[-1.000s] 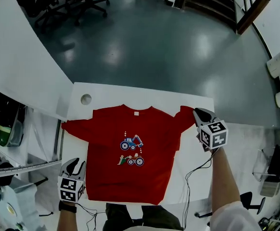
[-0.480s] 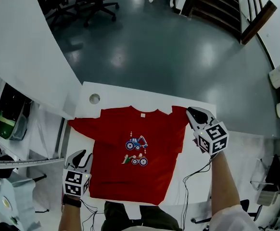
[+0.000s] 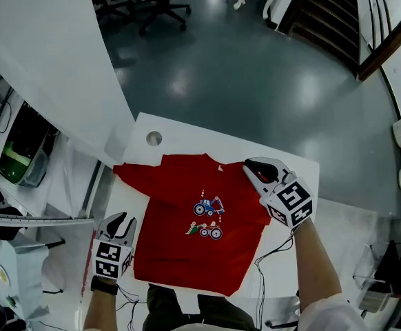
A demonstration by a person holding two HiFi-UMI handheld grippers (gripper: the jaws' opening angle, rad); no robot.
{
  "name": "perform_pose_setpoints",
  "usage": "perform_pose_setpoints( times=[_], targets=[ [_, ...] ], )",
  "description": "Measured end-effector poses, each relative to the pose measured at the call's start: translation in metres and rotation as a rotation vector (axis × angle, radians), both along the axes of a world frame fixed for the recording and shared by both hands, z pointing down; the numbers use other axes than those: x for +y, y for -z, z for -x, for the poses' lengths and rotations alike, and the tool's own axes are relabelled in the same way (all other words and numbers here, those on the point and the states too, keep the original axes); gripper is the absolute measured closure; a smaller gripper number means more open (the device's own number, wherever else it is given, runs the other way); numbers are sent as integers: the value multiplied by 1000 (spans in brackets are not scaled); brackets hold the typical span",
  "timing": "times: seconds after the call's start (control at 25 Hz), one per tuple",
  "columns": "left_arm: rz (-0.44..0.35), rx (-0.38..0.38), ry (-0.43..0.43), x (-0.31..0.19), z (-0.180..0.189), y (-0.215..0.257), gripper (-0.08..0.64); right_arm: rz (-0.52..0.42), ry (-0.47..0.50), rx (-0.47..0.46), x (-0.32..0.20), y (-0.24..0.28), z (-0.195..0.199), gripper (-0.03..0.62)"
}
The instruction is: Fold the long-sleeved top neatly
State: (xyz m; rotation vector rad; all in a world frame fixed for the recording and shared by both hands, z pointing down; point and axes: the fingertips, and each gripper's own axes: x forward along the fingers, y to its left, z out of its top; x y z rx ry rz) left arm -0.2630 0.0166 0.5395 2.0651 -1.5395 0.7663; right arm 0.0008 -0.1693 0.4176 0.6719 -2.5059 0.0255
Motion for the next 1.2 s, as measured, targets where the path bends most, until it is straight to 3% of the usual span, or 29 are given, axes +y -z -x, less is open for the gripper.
perform_pose_setpoints(
  times=[0.36, 0.72, 0.96, 1.2],
  targets=[
    [13, 12, 60, 19, 32, -6, 448, 39, 184, 65, 27, -36, 85, 558],
    [30, 25, 61, 27, 45, -16, 448, 89, 277, 185, 45, -96, 125, 557],
    [46, 33, 64, 33, 54, -23, 448, 79, 272, 274, 46, -131, 144, 548],
    [54, 41, 63, 32, 62, -31, 448, 68, 229, 266, 39, -142, 165, 469]
  ],
)
